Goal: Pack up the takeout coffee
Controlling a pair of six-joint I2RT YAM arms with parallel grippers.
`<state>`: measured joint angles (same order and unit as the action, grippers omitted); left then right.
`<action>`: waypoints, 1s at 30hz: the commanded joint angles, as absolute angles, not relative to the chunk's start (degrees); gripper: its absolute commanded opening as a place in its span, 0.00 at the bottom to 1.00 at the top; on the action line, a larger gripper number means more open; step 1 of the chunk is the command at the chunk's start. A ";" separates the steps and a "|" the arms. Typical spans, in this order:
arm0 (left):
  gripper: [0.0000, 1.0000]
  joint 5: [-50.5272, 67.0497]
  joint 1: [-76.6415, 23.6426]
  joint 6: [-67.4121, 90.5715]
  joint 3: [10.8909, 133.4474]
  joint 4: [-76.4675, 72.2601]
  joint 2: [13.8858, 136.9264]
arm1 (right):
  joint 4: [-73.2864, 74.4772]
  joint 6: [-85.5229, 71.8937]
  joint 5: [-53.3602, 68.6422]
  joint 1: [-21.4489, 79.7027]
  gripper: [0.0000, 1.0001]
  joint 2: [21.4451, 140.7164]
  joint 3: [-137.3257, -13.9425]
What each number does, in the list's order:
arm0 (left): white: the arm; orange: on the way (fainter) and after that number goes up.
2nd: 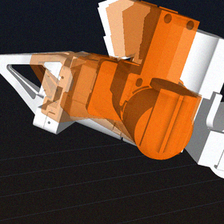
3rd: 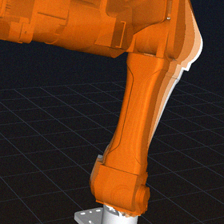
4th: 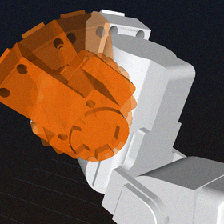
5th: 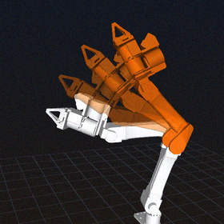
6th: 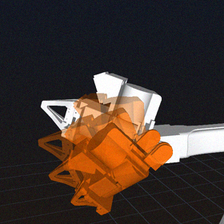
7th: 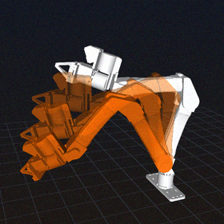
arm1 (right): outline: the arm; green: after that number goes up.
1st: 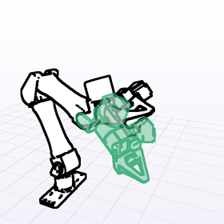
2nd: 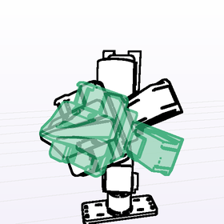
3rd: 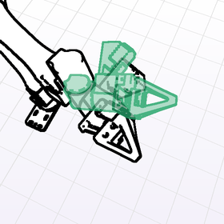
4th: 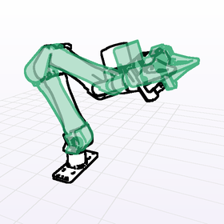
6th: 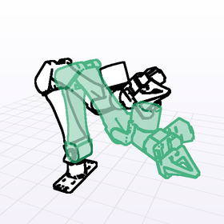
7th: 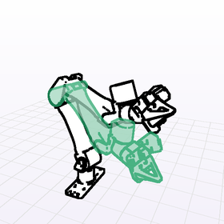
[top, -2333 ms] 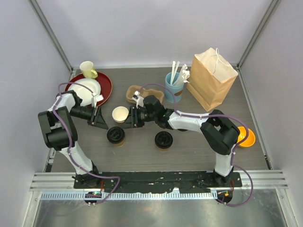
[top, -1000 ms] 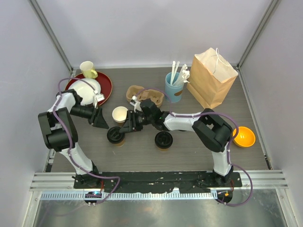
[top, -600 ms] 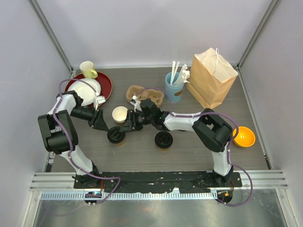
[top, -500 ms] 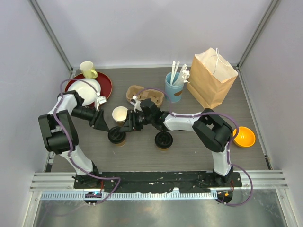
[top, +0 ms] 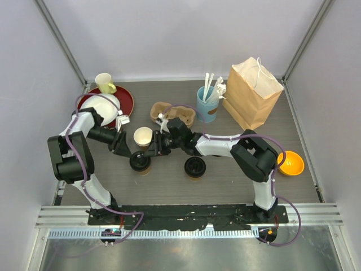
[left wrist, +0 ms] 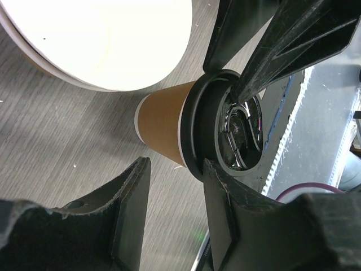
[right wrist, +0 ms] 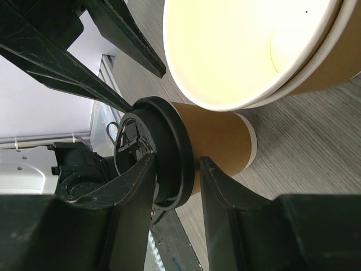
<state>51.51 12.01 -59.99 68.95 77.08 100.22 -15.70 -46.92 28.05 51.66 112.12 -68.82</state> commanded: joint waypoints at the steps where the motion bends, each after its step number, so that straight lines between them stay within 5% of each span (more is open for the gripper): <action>1: 0.46 51.51 10.73 -60.64 68.03 95.27 98.09 | -16.52 -45.70 25.58 52.12 0.40 108.19 -69.43; 5: 0.45 51.07 9.14 -60.56 67.94 95.27 98.43 | -17.40 -46.23 25.75 52.21 0.38 108.72 -69.70; 18: 0.16 48.35 7.56 -61.69 66.71 95.19 101.61 | -17.67 -46.06 25.40 52.56 0.38 108.28 -67.77; 30: 0.05 47.20 6.94 -62.23 64.69 93.70 101.69 | -18.02 -45.70 24.43 52.56 0.37 107.75 -65.04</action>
